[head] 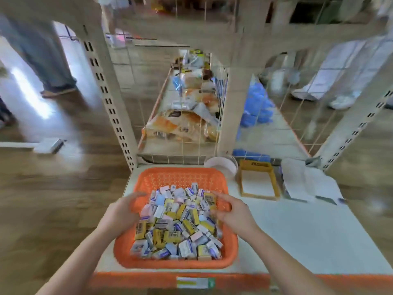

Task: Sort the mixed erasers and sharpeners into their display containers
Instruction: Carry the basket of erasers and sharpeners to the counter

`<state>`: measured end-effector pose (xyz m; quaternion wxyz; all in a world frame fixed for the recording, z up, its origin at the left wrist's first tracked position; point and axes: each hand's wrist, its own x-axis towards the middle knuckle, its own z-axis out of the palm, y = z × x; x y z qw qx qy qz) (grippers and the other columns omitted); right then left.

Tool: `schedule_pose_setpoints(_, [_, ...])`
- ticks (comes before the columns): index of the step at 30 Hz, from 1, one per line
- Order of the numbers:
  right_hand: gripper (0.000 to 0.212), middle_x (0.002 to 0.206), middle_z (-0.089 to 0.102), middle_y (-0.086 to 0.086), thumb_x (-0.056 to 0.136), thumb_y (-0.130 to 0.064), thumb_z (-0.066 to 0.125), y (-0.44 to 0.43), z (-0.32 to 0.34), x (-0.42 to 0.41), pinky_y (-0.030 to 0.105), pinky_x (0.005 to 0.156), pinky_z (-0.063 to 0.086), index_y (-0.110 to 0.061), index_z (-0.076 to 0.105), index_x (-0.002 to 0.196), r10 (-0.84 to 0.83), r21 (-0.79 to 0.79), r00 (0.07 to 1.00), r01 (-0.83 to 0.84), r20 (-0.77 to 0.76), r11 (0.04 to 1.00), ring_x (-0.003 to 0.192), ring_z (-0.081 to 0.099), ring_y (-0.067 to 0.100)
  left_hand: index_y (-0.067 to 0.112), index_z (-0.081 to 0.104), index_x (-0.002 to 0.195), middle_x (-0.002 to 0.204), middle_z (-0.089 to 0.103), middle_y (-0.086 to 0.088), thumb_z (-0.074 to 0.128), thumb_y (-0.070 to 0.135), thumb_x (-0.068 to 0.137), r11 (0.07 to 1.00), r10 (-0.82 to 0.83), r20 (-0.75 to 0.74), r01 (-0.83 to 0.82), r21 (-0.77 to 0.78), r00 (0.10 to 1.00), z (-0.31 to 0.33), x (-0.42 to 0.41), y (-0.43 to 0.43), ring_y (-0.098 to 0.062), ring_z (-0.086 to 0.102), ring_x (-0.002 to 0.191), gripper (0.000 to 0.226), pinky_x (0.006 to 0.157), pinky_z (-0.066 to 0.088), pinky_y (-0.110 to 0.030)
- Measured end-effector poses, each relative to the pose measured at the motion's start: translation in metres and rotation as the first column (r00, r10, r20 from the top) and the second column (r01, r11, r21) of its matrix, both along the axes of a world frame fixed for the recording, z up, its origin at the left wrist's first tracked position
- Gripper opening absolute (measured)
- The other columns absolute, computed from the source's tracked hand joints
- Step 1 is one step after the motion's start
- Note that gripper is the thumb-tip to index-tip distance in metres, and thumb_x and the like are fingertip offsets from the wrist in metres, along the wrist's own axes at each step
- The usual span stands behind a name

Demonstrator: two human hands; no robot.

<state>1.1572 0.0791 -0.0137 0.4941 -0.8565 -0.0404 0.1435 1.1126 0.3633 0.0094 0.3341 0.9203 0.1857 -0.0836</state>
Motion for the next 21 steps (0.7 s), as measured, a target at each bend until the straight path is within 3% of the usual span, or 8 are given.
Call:
schedule_pose_setpoints(3, [0.052, 0.095, 0.067, -0.013, 0.076, -0.022, 0.073, 0.02, -0.018, 0.012, 0.008, 0.073, 0.047, -0.045, 0.056, 0.119, 0.027, 0.012, 1.0, -0.027, 0.013, 1.0, 0.085, 0.064, 0.001, 0.041, 0.055, 0.122, 0.122, 0.063, -0.004, 0.055, -0.001, 0.073, 0.999, 0.039, 0.041, -0.04, 0.031, 0.998, -0.016, 0.001, 0.018, -0.014, 0.056, 0.082, 0.065, 0.059, 0.042, -0.018])
schedule_pose_setpoints(5, [0.052, 0.095, 0.066, -0.013, 0.077, -0.022, 0.073, 0.032, -0.023, 0.017, 0.003, 0.065, 0.042, -0.045, 0.055, 0.12, 0.047, 0.007, 0.999, -0.047, 0.01, 0.999, 0.08, 0.061, -0.002, 0.041, 0.055, 0.123, 0.118, 0.065, -0.005, 0.054, 0.001, 0.072, 0.997, 0.068, 0.051, -0.07, 0.044, 0.996, -0.023, 0.002, 0.028, -0.017, 0.057, 0.084, 0.065, 0.068, 0.046, -0.024])
schedule_pose_setpoints(8, [0.053, 0.097, 0.061, -0.015, 0.077, -0.022, 0.073, 0.042, -0.029, 0.028, -0.001, 0.058, 0.038, -0.042, 0.054, 0.123, 0.056, -0.021, 0.998, -0.055, 0.042, 0.998, 0.076, 0.054, -0.01, 0.036, 0.053, 0.128, 0.12, 0.063, -0.005, 0.054, 0.0, 0.073, 0.994, 0.106, 0.075, -0.108, 0.026, 0.992, -0.039, 0.011, 0.038, -0.021, 0.06, 0.091, 0.066, 0.07, 0.045, -0.024])
schedule_pose_setpoints(12, [0.057, 0.105, 0.061, -0.012, 0.076, -0.025, 0.074, 0.046, -0.037, 0.04, 0.018, 0.075, 0.043, -0.04, 0.052, 0.126, 0.057, -0.079, 0.996, -0.052, 0.073, 0.996, 0.088, 0.058, 0.006, 0.034, 0.054, 0.126, 0.122, 0.063, -0.003, 0.054, 0.001, 0.074, 0.986, 0.145, 0.203, -0.158, 0.046, 0.968, -0.056, 0.022, 0.043, -0.024, 0.058, 0.102, 0.061, 0.075, 0.039, -0.024])
schedule_pose_setpoints(15, [0.057, 0.116, 0.063, -0.005, 0.079, -0.028, 0.072, 0.047, -0.036, 0.042, 0.023, 0.083, 0.042, -0.037, 0.05, 0.13, 0.082, -0.142, 0.991, -0.066, 0.107, 0.988, 0.098, 0.058, 0.011, 0.037, 0.05, 0.127, 0.121, 0.062, -0.004, 0.05, 0.005, 0.078, 0.986, 0.125, 0.18, -0.143, 0.09, 0.976, -0.055, 0.025, 0.044, -0.026, 0.057, 0.101, 0.059, 0.077, 0.044, -0.029])
schedule_pose_setpoints(17, [0.06, 0.124, 0.059, 0.0, 0.08, -0.029, 0.07, 0.048, -0.035, 0.038, 0.03, 0.091, 0.044, -0.035, 0.045, 0.135, 0.078, -0.182, 0.988, -0.053, 0.131, 0.982, 0.109, 0.057, 0.019, 0.037, 0.041, 0.135, 0.129, 0.055, -0.006, 0.049, 0.008, 0.081, 0.973, 0.078, 0.13, -0.104, 0.208, 0.988, -0.052, 0.024, 0.039, -0.028, 0.054, 0.106, 0.062, 0.087, 0.047, -0.039])
schedule_pose_setpoints(19, [0.061, 0.127, 0.052, 0.005, 0.081, -0.027, 0.07, 0.046, -0.035, 0.032, 0.031, 0.096, 0.041, -0.029, 0.044, 0.136, 0.041, -0.226, 0.969, 0.015, 0.242, 0.974, 0.113, 0.053, 0.022, 0.031, 0.035, 0.14, 0.145, 0.037, -0.007, 0.052, 0.009, 0.083, 0.916, 0.058, 0.156, -0.115, 0.385, 0.986, -0.051, 0.018, 0.03, -0.032, 0.042, 0.123, 0.064, 0.102, 0.036, -0.046])
schedule_pose_setpoints(21, [0.053, 0.123, 0.048, 0.007, 0.081, -0.022, 0.069, 0.042, -0.031, 0.023, 0.018, 0.095, 0.031, -0.023, 0.051, 0.131, 0.046, -0.251, 0.891, 0.077, 0.451, 0.965, 0.114, 0.046, 0.015, 0.024, 0.041, 0.138, 0.147, 0.034, -0.005, 0.053, 0.009, 0.084, 0.897, 0.059, 0.362, -0.208, 0.39, 0.93, -0.05, 0.009, 0.013, -0.029, 0.037, 0.127, 0.058, 0.107, 0.028, -0.042])
